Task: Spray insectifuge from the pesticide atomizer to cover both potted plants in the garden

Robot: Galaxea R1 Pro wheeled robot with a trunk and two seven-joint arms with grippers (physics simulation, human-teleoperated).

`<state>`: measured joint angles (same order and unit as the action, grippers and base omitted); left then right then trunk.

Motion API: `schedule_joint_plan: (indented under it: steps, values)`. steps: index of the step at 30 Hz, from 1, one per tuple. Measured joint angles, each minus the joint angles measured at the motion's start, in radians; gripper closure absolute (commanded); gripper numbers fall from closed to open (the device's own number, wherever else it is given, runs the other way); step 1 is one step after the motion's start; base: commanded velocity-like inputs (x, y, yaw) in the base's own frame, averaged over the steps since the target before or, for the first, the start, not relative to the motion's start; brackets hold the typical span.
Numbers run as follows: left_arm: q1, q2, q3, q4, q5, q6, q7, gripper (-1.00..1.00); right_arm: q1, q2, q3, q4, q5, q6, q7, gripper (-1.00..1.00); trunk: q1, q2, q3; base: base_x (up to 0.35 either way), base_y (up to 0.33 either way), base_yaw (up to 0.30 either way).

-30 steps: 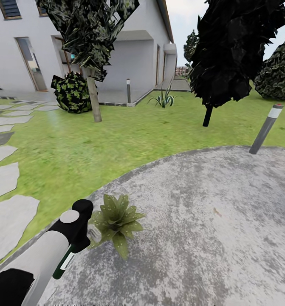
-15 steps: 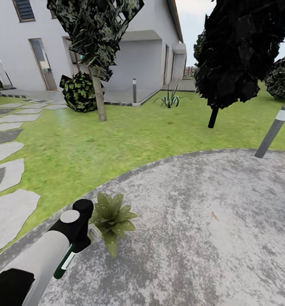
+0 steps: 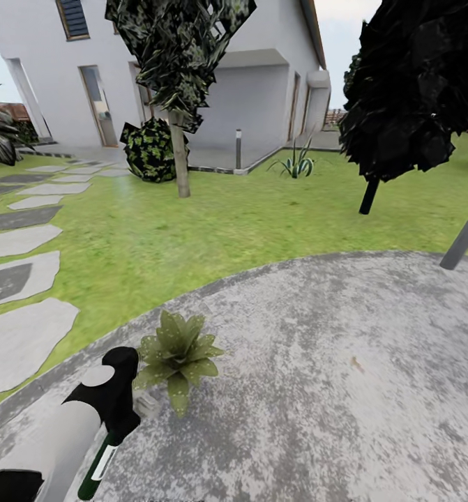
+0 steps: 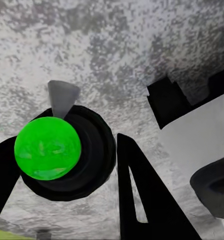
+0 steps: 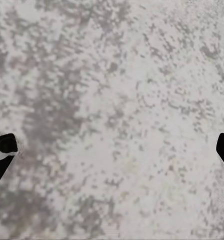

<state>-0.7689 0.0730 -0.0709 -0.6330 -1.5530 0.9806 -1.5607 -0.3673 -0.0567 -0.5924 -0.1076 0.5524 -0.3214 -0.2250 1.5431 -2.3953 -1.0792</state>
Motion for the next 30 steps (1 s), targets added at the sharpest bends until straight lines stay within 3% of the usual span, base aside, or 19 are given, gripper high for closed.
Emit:
schedule_joint_plan:
  steps: [4, 8, 11, 18, 30]
  values:
    - [0.001, -0.007, 0.027, -0.017, 0.000, 0.001, 0.000, 1.00, 0.000, 0.000, 0.000, 0.000, 0.000, 0.000, 0.000, -1.00, 0.000, 0.000, 0.000, 0.000, -0.006, 0.277]
    - [-0.009, -0.026, 0.030, -0.130, 0.001, 0.001, 0.000, 1.00, 0.000, 0.000, 0.000, 0.000, 0.000, 0.000, 0.000, -1.00, 0.000, 0.000, 0.000, 0.000, 0.000, 0.201]
    - [-0.008, -0.039, 0.028, -0.133, 0.000, 0.000, 0.000, 1.00, 0.000, -0.001, 0.000, 0.000, 0.000, 0.000, 0.000, -1.00, 0.000, 0.000, 0.000, 0.000, 0.000, 0.030]
    - [0.002, -0.035, 0.026, -0.132, -0.007, 0.000, 0.000, 1.00, 0.000, -0.002, 0.000, 0.000, 0.000, 0.000, 0.001, -1.00, 0.000, 0.000, 0.000, 0.031, 0.000, 0.002]
    - [0.005, -0.039, 0.023, -0.131, -0.005, 0.000, 0.000, 1.00, 0.000, -0.001, 0.000, 0.000, 0.000, 0.001, 0.002, -1.00, 0.000, 0.000, 0.000, 0.279, 0.000, 0.017]
